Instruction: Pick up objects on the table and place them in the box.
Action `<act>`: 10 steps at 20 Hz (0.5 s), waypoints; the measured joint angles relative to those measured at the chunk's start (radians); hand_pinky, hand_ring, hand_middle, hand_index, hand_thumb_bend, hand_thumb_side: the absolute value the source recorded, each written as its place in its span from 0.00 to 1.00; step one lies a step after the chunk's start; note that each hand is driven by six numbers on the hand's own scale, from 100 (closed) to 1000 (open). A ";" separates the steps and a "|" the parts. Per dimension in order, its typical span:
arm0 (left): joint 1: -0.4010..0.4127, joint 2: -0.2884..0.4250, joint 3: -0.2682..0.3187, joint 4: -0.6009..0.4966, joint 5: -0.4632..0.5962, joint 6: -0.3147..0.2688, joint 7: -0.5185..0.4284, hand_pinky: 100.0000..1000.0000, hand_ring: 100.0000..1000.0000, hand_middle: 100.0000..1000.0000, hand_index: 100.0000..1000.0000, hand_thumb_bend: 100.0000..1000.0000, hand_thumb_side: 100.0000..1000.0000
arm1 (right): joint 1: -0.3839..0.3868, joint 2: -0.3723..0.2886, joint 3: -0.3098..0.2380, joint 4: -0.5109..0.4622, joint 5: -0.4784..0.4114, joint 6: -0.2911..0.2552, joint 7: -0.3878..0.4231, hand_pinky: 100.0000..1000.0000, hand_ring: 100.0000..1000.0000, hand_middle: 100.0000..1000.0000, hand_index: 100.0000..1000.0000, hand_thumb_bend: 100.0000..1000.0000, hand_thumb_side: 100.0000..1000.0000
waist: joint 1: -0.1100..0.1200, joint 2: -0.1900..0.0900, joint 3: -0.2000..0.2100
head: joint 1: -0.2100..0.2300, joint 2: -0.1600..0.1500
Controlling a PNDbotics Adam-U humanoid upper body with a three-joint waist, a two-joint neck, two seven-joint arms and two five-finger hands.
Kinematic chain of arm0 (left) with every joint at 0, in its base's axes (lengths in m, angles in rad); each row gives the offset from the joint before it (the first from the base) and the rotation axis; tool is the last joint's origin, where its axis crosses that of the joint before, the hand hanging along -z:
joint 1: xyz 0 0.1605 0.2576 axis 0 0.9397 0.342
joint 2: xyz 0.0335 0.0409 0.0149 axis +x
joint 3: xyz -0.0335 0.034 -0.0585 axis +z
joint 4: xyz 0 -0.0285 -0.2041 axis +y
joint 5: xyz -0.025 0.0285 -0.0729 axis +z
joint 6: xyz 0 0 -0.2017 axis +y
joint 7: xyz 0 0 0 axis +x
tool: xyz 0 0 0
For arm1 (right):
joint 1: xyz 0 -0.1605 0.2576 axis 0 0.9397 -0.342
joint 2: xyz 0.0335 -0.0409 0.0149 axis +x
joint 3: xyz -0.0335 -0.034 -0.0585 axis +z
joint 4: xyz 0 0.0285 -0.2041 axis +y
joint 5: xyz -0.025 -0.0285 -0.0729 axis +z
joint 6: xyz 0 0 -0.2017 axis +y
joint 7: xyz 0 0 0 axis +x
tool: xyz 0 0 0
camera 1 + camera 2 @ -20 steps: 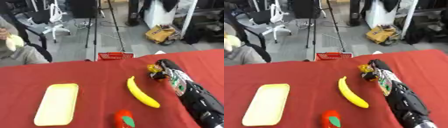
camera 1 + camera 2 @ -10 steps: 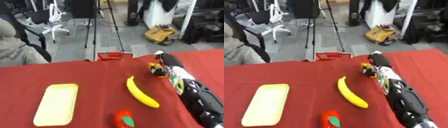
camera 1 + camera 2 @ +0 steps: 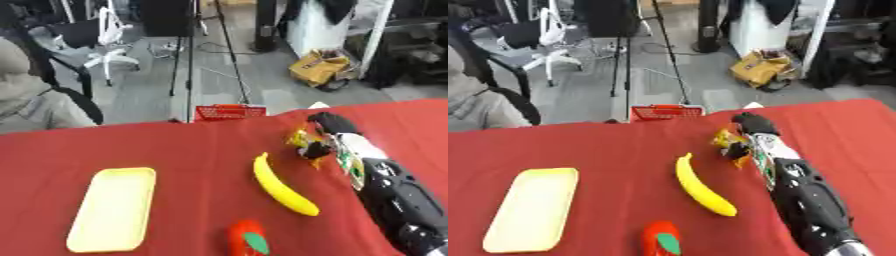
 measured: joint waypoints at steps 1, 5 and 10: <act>0.000 0.000 0.000 0.000 0.000 0.000 0.000 0.48 0.73 0.70 0.72 0.59 0.81 | 0.000 0.001 -0.001 0.000 -0.001 0.003 0.013 0.66 0.76 0.84 0.91 0.47 0.29 | 0.000 0.000 0.000 | 0.000 0.000; 0.000 0.000 0.000 0.000 0.000 0.000 0.000 0.48 0.73 0.70 0.72 0.59 0.81 | 0.000 0.007 -0.005 0.000 -0.002 0.006 0.025 0.48 0.57 0.77 0.86 0.38 0.26 | 0.000 0.000 0.000 | 0.000 0.000; 0.000 0.000 0.000 0.000 0.000 0.000 0.000 0.48 0.73 0.70 0.72 0.59 0.81 | 0.002 0.009 -0.005 0.001 -0.005 -0.004 -0.017 0.37 0.49 0.67 0.77 0.35 0.25 | 0.000 0.000 -0.002 | 0.000 -0.001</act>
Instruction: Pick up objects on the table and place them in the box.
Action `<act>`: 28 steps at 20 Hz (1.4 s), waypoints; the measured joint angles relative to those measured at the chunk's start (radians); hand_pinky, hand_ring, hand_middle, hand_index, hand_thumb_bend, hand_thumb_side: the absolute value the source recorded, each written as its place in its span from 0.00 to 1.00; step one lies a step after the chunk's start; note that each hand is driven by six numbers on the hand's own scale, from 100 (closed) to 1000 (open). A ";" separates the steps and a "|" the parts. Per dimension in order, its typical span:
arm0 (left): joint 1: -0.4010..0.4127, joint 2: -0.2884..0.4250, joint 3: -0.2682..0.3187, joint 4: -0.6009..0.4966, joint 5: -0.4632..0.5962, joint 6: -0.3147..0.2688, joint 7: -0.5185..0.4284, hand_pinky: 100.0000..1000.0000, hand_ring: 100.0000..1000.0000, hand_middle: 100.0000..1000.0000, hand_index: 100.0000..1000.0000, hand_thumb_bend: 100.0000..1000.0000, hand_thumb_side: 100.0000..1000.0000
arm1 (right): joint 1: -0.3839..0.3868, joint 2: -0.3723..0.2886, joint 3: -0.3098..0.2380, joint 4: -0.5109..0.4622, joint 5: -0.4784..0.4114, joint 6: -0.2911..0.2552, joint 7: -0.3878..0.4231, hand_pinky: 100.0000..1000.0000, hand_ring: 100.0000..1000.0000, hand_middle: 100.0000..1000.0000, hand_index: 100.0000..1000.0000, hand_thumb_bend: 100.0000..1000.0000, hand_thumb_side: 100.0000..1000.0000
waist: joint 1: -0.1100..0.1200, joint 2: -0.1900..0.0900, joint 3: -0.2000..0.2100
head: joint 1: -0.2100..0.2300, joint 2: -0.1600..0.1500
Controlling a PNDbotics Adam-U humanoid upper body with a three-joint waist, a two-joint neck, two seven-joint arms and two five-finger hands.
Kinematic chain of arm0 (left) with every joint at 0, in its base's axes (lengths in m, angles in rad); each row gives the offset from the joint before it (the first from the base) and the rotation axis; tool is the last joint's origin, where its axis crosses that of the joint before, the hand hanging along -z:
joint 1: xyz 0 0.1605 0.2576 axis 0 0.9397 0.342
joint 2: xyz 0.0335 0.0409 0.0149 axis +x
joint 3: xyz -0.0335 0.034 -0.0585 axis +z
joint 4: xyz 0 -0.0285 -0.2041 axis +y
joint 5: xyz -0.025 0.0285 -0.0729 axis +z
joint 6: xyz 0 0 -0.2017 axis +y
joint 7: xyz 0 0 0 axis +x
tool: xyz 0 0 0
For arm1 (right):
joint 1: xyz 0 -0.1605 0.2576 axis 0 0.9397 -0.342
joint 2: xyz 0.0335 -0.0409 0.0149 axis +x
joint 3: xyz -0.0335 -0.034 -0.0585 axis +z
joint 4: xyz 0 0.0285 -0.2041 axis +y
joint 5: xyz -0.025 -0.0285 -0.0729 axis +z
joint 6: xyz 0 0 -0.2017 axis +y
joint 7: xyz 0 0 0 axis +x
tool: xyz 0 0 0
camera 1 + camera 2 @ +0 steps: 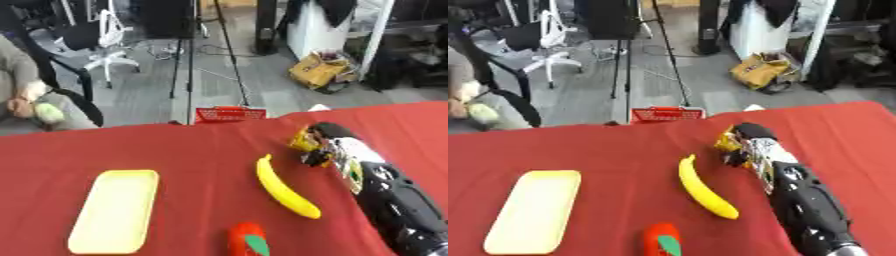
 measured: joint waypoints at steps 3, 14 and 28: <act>0.000 0.000 0.000 0.000 0.000 0.000 0.000 0.48 0.72 0.70 0.72 0.58 0.81 | 0.000 0.000 0.000 0.000 -0.004 -0.010 -0.051 0.23 0.39 0.51 0.63 0.25 0.25 | 0.000 0.000 -0.001 | 0.000 0.000; 0.000 0.000 0.000 0.000 0.000 0.000 0.000 0.48 0.72 0.69 0.72 0.58 0.81 | -0.001 -0.001 0.010 -0.089 -0.004 -0.037 -0.203 0.20 0.37 0.50 0.62 0.24 0.29 | 0.000 0.000 -0.006 | 0.004 0.000; -0.004 0.000 -0.001 0.000 0.000 -0.003 -0.005 0.48 0.72 0.69 0.72 0.59 0.81 | -0.018 0.140 0.158 -0.260 -0.123 -0.182 -0.127 0.21 0.37 0.51 0.62 0.28 0.25 | 0.000 -0.001 0.045 | -0.002 0.000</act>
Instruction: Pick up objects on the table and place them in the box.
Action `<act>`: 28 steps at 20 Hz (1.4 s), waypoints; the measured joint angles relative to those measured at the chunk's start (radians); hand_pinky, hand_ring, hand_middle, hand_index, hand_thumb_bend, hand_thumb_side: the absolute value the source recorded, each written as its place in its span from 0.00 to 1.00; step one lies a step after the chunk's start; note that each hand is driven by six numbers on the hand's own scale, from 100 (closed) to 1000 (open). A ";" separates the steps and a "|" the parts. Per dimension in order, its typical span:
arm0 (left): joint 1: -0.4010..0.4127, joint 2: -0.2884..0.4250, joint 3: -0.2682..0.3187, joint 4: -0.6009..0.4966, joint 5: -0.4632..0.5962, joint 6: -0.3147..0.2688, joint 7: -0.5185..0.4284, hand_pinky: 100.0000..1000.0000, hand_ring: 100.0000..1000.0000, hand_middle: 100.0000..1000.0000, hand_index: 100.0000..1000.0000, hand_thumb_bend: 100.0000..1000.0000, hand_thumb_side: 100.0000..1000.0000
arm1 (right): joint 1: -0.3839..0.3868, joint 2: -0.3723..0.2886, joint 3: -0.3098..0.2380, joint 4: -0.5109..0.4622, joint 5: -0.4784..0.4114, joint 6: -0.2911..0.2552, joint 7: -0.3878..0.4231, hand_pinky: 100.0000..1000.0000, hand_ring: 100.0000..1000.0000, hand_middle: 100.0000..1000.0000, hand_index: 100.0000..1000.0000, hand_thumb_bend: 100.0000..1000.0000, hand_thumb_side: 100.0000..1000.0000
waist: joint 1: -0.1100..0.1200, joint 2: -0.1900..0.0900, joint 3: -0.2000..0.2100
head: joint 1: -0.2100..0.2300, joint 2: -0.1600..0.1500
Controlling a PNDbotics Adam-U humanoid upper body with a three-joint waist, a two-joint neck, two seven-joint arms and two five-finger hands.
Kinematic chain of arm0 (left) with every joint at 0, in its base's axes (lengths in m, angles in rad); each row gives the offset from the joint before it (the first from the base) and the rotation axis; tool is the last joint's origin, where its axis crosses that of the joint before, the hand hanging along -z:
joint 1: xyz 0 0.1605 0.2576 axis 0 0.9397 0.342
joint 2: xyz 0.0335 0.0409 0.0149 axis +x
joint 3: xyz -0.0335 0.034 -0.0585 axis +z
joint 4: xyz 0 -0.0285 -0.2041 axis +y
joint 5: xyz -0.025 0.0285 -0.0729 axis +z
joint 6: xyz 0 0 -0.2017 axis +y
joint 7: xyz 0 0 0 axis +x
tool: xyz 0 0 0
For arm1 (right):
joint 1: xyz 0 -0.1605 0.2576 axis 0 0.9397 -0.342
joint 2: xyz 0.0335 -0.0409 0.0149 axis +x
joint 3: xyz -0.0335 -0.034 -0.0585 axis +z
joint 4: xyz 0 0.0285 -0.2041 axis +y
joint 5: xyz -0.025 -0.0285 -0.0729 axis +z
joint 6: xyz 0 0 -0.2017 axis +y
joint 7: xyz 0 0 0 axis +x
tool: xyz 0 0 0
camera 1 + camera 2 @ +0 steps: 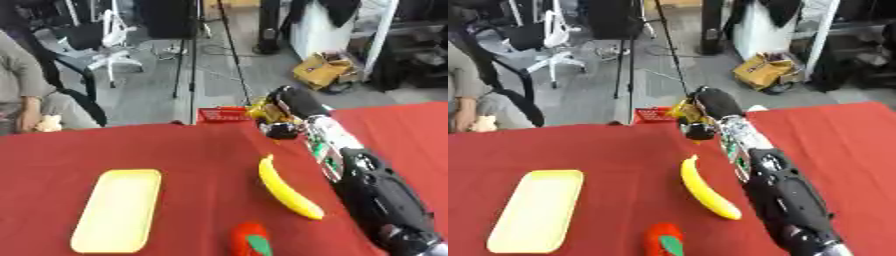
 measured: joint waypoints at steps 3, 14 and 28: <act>-0.002 0.000 -0.001 0.000 0.000 0.000 0.000 0.48 0.72 0.69 0.72 0.59 0.81 | 0.000 0.045 0.012 0.011 0.000 -0.014 0.017 0.21 0.37 0.51 0.62 0.28 0.24 | -0.001 0.000 0.027 | -0.005 0.000; -0.012 -0.008 -0.012 -0.001 0.000 0.004 -0.004 0.48 0.72 0.69 0.72 0.60 0.81 | 0.008 0.182 0.050 0.039 0.025 -0.067 0.037 0.21 0.37 0.51 0.62 0.29 0.23 | -0.004 -0.004 0.100 | -0.019 0.000; -0.025 -0.017 -0.019 -0.004 -0.002 0.003 -0.013 0.48 0.72 0.69 0.72 0.60 0.81 | 0.046 0.319 0.101 0.078 0.080 -0.143 0.059 0.23 0.39 0.53 0.64 0.32 0.23 | -0.005 -0.008 0.121 | -0.029 -0.009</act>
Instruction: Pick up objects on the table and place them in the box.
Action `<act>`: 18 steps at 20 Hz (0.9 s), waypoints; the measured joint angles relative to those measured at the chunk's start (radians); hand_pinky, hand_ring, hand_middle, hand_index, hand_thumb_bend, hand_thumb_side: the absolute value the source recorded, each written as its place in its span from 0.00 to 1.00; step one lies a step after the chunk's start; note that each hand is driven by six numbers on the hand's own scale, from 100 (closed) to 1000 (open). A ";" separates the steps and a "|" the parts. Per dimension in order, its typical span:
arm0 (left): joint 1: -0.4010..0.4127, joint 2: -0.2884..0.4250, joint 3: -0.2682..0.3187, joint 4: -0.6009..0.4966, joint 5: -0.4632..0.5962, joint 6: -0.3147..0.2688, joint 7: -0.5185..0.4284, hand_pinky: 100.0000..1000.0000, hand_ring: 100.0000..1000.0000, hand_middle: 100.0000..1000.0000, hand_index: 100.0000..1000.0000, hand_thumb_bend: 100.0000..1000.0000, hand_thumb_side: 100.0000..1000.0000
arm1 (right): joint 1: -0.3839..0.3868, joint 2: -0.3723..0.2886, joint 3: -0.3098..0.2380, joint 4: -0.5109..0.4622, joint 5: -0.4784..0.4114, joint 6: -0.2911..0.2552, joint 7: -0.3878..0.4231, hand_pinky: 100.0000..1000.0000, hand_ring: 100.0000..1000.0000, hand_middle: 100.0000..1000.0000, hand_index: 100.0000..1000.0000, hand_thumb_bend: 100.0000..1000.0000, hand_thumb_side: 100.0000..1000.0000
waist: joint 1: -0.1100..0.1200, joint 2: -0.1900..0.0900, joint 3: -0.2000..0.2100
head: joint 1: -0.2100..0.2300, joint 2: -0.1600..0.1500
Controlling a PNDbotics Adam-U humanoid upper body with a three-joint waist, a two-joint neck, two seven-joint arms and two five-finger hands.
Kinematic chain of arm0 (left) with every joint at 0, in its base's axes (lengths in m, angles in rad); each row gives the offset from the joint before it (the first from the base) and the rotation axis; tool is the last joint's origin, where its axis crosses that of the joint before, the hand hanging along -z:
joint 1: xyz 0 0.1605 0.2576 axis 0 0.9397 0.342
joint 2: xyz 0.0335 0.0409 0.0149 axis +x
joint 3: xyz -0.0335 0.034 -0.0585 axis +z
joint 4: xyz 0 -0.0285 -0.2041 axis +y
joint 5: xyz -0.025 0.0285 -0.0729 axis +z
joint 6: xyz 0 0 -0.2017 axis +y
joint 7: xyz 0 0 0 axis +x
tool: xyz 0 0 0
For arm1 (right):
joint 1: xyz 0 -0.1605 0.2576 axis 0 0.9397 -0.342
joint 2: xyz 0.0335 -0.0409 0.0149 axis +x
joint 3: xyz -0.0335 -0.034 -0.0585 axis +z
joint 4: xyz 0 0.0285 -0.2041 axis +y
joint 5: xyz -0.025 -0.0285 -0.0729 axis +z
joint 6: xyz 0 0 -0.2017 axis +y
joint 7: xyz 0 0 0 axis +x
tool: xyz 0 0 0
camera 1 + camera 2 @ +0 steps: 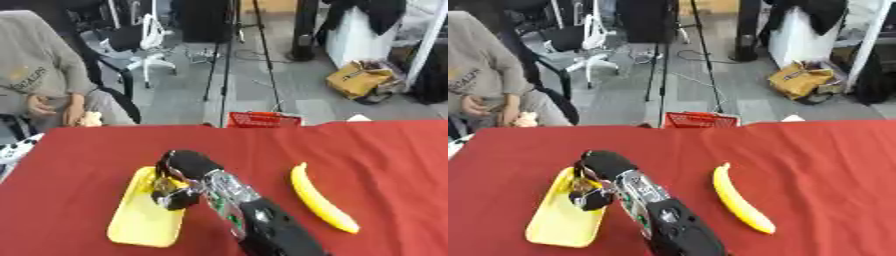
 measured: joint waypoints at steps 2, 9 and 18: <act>-0.001 0.000 -0.001 -0.002 0.000 0.000 -0.001 0.48 0.72 0.69 0.72 0.60 0.81 | 0.008 0.015 0.007 0.011 0.010 -0.014 0.004 0.73 0.77 0.85 0.88 0.52 0.34 | 0.000 0.000 0.001 | -0.001 0.000; -0.002 0.000 -0.005 -0.002 0.000 -0.003 -0.004 0.48 0.72 0.69 0.72 0.60 0.81 | 0.014 0.036 0.029 0.019 0.127 -0.050 0.072 0.96 0.92 0.97 0.98 0.66 0.40 | 0.000 0.000 0.001 | -0.004 0.000; -0.001 0.000 -0.005 -0.002 0.000 -0.003 -0.004 0.48 0.72 0.69 0.71 0.61 0.81 | -0.004 0.008 0.006 -0.077 0.037 -0.023 0.014 0.91 0.87 0.94 0.94 0.66 0.48 | 0.000 -0.002 -0.021 | 0.004 -0.008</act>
